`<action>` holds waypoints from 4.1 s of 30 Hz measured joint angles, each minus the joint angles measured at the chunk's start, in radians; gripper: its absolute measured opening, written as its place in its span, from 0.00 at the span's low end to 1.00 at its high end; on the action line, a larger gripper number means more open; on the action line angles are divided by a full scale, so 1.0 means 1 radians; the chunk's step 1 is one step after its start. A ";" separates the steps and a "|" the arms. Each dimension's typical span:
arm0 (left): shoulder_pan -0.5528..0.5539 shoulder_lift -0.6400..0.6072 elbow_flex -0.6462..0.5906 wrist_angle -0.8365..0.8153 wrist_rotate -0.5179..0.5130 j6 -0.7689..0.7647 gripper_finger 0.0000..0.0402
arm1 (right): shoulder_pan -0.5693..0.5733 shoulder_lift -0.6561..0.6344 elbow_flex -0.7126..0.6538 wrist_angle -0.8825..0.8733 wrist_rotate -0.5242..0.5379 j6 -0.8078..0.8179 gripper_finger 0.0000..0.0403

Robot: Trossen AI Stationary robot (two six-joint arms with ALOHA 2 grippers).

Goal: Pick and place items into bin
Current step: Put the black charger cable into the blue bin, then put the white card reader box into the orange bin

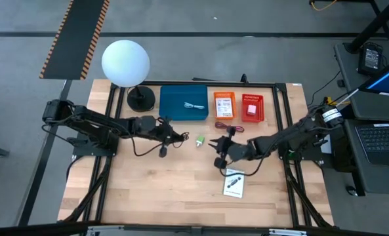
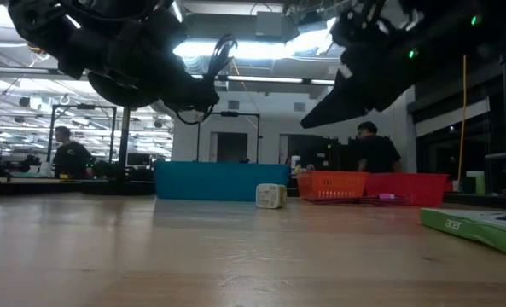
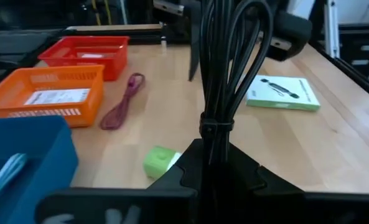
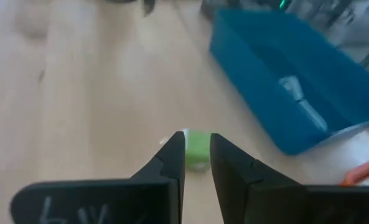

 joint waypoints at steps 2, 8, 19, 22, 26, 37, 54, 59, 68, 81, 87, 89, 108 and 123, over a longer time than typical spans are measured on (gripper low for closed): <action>0.013 0.000 0.000 0.006 -0.001 -0.005 0.06 | -0.034 0.000 -0.059 0.148 -0.016 -0.057 0.14; 0.082 0.000 0.001 0.018 -0.076 -0.048 0.06 | -0.134 0.000 -0.184 0.458 -0.167 -0.146 0.14; 0.169 0.000 0.030 0.013 -0.399 -0.127 0.06 | -0.263 -0.001 -0.214 0.491 -0.172 -0.194 0.14; 0.184 0.000 0.077 -0.047 -0.404 -0.115 0.06 | -0.280 -0.001 -0.214 0.491 -0.172 -0.195 0.14; 0.217 0.024 0.185 -0.251 -0.403 -0.112 0.06 | -0.292 -0.001 -0.214 0.491 -0.172 -0.234 0.14; 0.345 0.223 0.427 -0.474 -0.208 0.009 0.06 | -0.329 -0.069 -0.213 0.456 -0.170 -0.300 0.14; 0.434 0.476 0.743 -0.872 -0.140 0.135 0.06 | -0.439 -0.074 -0.214 0.394 -0.171 -0.307 0.14; 0.435 0.482 0.743 -0.882 -0.140 0.136 0.09 | -0.450 -0.074 -0.214 0.371 -0.171 -0.307 0.14; 0.434 0.480 0.743 -0.881 -0.173 0.136 0.21 | -0.450 -0.074 -0.214 0.327 -0.173 -0.304 0.14; 0.433 0.479 0.743 -0.871 -0.191 0.141 0.26 | -0.440 -0.080 -0.214 0.286 -0.172 -0.332 0.14; 0.407 0.466 0.743 -0.818 -0.144 0.258 0.22 | -0.401 -0.153 -0.214 0.239 -0.173 -0.331 0.14; 0.397 0.461 0.743 -0.766 -0.101 0.309 0.19 | -0.395 -0.186 -0.214 0.223 -0.172 -0.330 0.14; 0.377 0.461 0.743 -0.378 0.562 0.423 0.00 | -0.306 -0.400 -0.214 -0.082 -0.172 -0.136 0.14; 0.285 0.477 0.622 -0.112 0.566 0.477 0.01 | -0.212 -0.503 -0.059 -0.642 -0.191 0.140 0.02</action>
